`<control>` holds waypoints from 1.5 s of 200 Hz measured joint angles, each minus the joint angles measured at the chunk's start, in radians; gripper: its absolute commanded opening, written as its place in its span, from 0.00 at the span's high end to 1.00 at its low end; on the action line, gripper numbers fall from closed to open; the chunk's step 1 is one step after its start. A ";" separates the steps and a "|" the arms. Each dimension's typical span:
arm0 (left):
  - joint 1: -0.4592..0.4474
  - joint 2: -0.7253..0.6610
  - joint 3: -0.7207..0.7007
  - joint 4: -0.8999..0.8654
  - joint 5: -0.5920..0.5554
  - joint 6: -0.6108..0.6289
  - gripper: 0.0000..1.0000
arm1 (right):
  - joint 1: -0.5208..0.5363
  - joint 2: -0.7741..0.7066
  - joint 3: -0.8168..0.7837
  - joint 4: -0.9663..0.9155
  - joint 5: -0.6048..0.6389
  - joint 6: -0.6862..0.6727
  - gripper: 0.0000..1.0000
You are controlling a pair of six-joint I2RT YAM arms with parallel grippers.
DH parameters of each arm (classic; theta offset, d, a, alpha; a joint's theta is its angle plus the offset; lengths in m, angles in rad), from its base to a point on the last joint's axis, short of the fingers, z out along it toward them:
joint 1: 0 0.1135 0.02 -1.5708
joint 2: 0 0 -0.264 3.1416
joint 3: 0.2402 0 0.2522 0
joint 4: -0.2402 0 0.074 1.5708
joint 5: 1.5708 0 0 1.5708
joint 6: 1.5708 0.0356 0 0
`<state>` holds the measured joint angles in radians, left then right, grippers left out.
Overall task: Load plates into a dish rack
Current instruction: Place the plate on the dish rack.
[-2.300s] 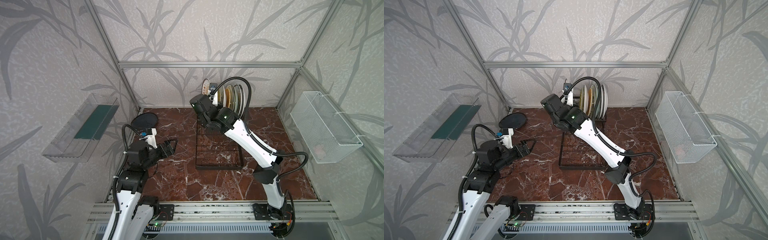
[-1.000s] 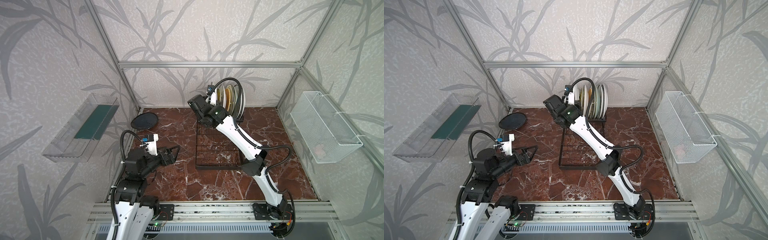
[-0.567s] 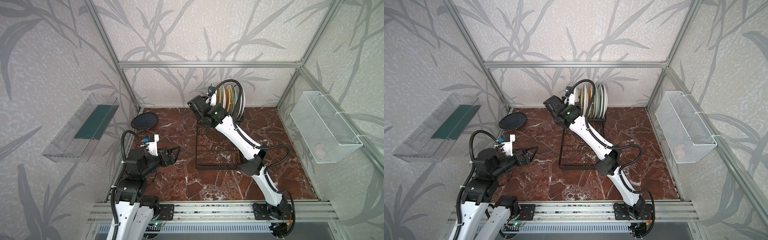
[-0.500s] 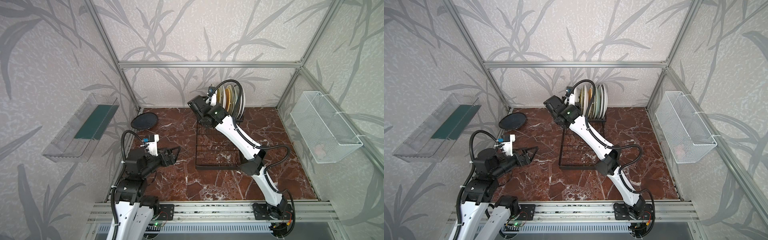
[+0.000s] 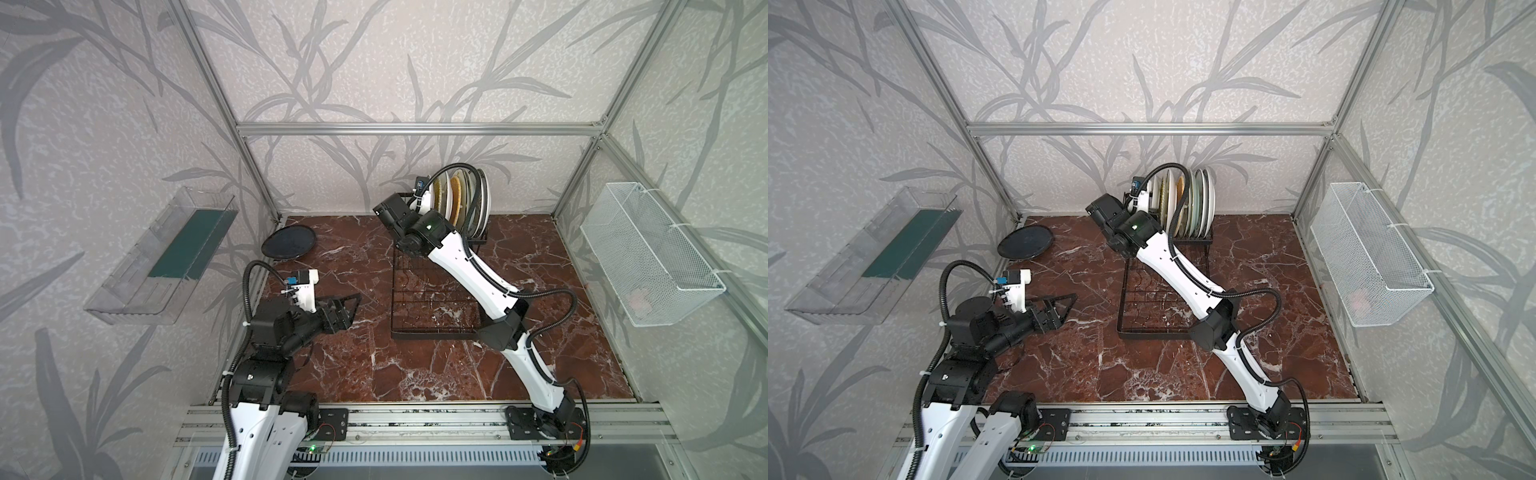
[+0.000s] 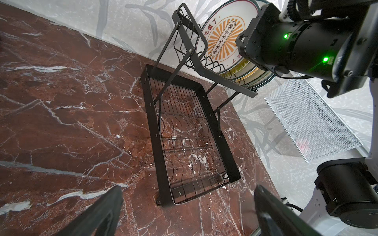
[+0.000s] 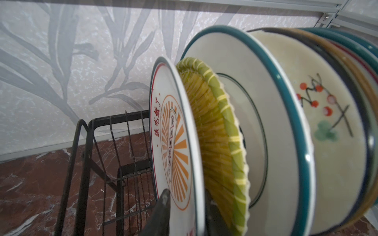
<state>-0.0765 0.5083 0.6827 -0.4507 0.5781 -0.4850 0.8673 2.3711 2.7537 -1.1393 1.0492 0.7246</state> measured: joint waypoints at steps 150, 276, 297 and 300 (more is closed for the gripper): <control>0.000 0.011 0.000 -0.011 -0.004 0.007 0.01 | 0.072 -0.132 -0.022 0.011 -0.018 -0.031 0.28; 0.000 0.085 -0.007 -0.022 -0.089 -0.031 0.01 | 0.149 -0.959 -1.241 0.734 -0.303 -0.591 0.01; 0.001 0.098 -0.040 0.012 -0.110 -0.092 0.01 | 0.146 -1.127 -1.419 0.835 -0.411 -0.633 0.01; 0.001 0.101 -0.046 0.019 -0.113 -0.105 0.01 | 0.145 -1.145 -1.436 0.846 -0.424 -0.636 0.01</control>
<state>-0.0753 0.6094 0.6365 -0.4316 0.4652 -0.5896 1.0126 1.2259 1.3174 -0.2932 0.6254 0.0891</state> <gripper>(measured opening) 0.991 0.991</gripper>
